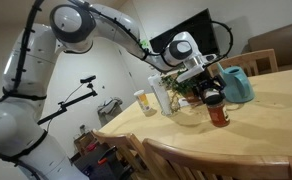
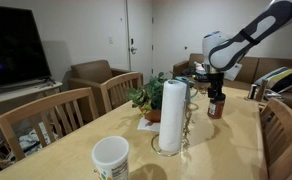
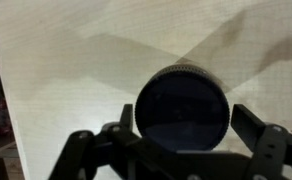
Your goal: Uncover the jar and put the lid on the table
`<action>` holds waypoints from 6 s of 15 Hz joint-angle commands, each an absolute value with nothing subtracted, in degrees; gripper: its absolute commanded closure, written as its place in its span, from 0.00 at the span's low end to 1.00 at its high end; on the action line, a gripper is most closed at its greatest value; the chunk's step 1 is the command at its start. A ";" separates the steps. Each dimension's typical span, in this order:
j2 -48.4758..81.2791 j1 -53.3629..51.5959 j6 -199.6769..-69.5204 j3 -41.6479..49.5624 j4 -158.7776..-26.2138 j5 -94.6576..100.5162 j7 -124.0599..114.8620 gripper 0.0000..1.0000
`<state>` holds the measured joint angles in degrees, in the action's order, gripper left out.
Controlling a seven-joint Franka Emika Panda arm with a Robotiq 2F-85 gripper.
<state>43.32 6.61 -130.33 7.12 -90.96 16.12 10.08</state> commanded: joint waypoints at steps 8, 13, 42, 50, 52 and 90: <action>41.86 5.74 -127.04 7.62 -91.01 16.67 9.53 0.36; 39.47 5.72 -128.49 7.97 -93.09 17.09 9.30 0.31; 38.15 -2.85 -128.35 11.34 -97.54 31.84 -2.58 0.32; 41.48 2.15 -127.46 5.92 -96.69 27.55 14.54 0.31; 42.37 3.26 -126.70 5.06 -96.11 26.71 18.63 0.30; 52.93 6.04 -136.31 3.00 -88.86 27.44 38.48 0.00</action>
<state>52.10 6.87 -136.17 2.06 -90.41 27.62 38.30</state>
